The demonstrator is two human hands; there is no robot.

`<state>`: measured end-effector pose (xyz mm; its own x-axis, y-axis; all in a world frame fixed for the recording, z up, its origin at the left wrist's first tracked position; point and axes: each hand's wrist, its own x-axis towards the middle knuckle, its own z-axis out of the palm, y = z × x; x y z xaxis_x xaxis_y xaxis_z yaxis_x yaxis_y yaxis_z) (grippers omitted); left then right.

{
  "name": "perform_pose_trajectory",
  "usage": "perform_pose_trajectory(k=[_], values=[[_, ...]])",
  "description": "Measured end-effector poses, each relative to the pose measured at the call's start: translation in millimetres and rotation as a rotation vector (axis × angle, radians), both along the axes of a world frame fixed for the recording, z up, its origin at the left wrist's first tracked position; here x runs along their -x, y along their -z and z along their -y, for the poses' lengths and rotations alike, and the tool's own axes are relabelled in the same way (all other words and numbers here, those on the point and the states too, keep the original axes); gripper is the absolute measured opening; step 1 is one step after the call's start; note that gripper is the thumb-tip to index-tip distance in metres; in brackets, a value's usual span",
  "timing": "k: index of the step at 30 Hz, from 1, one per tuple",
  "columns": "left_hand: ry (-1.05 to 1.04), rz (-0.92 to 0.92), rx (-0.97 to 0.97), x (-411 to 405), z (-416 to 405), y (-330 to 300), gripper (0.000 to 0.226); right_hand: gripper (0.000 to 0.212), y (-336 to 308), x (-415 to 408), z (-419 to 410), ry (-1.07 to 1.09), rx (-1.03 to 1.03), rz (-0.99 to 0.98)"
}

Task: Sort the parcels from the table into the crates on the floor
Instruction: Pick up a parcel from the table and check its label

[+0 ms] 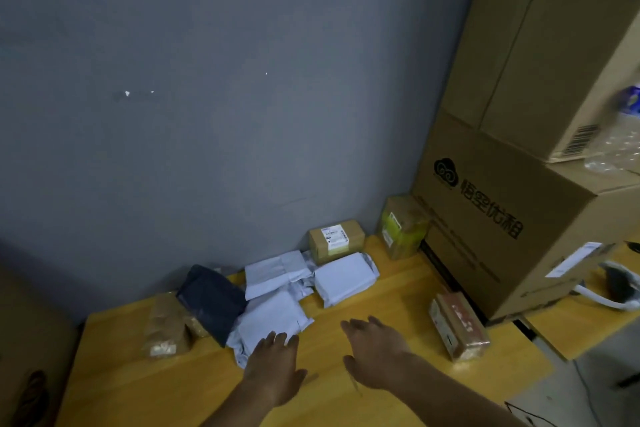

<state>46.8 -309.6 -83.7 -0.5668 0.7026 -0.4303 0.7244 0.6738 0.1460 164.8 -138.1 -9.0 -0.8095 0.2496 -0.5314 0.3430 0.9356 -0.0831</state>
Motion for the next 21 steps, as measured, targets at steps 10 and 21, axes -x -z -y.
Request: perform_pose_trajectory(k=[10,21], values=[[-0.154,-0.064,0.180,80,-43,85,0.094,0.071,102,79,-62,-0.089,0.100,0.061],[-0.197,-0.098,0.278,129,-77,138,0.109,0.066,154,137,-101,-0.130,0.167,0.074]])
